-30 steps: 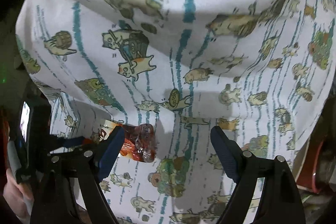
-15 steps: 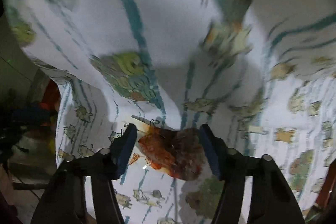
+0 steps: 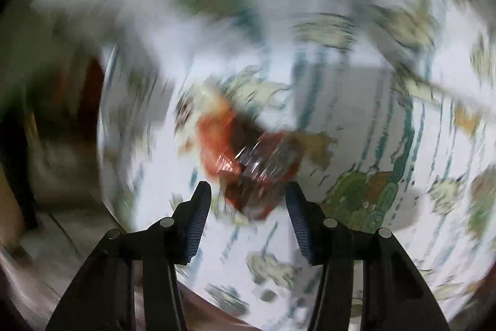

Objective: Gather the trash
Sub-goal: 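Grasp the clear sauce-stained wrapper with the right gripper while the left gripper holds the red cap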

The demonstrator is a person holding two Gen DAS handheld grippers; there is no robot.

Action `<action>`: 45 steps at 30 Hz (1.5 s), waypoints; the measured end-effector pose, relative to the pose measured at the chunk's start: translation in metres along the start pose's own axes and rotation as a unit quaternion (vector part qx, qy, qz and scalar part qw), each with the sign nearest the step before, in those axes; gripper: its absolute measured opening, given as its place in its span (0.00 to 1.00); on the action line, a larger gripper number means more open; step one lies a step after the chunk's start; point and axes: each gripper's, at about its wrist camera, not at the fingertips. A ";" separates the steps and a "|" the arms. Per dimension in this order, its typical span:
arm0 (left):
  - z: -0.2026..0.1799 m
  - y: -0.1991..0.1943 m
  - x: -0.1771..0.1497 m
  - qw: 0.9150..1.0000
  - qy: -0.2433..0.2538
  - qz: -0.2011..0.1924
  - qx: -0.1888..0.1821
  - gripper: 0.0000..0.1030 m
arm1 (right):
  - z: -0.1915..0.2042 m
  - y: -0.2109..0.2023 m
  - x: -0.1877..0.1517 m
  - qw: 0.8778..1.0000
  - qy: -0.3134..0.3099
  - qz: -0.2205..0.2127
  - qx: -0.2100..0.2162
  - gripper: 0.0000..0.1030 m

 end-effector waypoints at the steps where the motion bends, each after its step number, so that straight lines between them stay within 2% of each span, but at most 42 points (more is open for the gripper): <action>1: 0.000 -0.002 0.000 1.000 0.000 -0.002 0.000 0.26 | 0.011 -0.007 0.000 0.999 -0.018 -0.030 -0.034 0.55; 2: 0.000 -0.003 0.000 1.000 -0.001 -0.003 -0.001 0.26 | 0.017 -0.012 0.002 0.997 -0.022 -0.053 -0.049 0.62; 5: 0.002 -0.004 0.000 1.000 -0.005 -0.002 -0.004 0.26 | 0.028 -0.017 0.012 0.994 -0.029 -0.090 -0.051 0.84; 6: 0.002 -0.003 -0.001 1.000 -0.006 -0.002 -0.003 0.26 | 0.032 -0.014 0.016 0.994 -0.036 -0.089 -0.048 0.85; 11: 0.009 -0.001 -0.001 1.000 -0.011 0.002 0.004 0.26 | 0.048 0.019 0.034 0.993 -0.091 -0.036 -0.070 0.85; 18: 0.015 0.003 0.001 1.000 -0.014 0.007 0.007 0.26 | 0.067 0.047 0.024 0.988 -0.151 0.033 -0.024 0.84; 22: 0.014 0.004 0.002 1.000 -0.014 0.009 0.005 0.26 | 0.081 0.047 0.010 0.981 -0.186 0.053 -0.022 0.83; 24: 0.013 0.004 0.002 1.000 -0.014 0.009 0.003 0.26 | 0.085 0.044 0.005 0.979 -0.197 0.048 -0.037 0.81; 26: 0.012 0.003 0.001 1.000 -0.011 0.009 0.003 0.26 | 0.081 0.041 0.000 0.981 -0.178 0.037 -0.061 0.82; 29: 0.009 0.002 0.001 1.000 -0.006 0.008 0.005 0.26 | 0.073 0.037 -0.008 0.985 -0.156 0.043 -0.056 0.82; 31: 0.009 0.001 0.000 1.000 -0.007 0.008 0.004 0.26 | 0.065 0.026 -0.010 0.986 -0.153 0.019 -0.066 0.82; 33: 0.009 0.001 0.000 1.000 -0.007 0.008 0.003 0.26 | 0.044 0.012 -0.012 0.990 -0.114 -0.008 -0.079 0.82; 35: 0.009 0.000 -0.001 1.000 -0.006 0.007 0.004 0.26 | 0.029 -0.002 -0.010 0.994 -0.078 -0.023 -0.072 0.82; 37: 0.009 0.001 -0.001 1.000 -0.005 0.009 0.004 0.26 | 0.027 -0.011 -0.014 0.994 -0.086 -0.026 -0.069 0.83; 39: 0.008 0.002 -0.002 1.000 -0.003 0.010 0.005 0.26 | 0.035 -0.019 -0.027 0.986 -0.144 -0.014 -0.078 0.83; 42: 0.007 0.003 -0.002 1.000 0.000 0.011 0.006 0.26 | 0.057 -0.007 -0.050 0.968 -0.226 0.014 -0.105 0.83; 45: 0.006 0.003 -0.003 1.000 -0.001 0.012 0.005 0.26 | 0.067 0.011 -0.061 0.957 -0.257 0.027 -0.129 0.83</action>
Point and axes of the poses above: each gripper's, at about its wrist camera, not at the fingertips, and y roughly the way its jaws point, z to its left, x to its top, and after that the axes turned 3 degrees about -z, right-handed
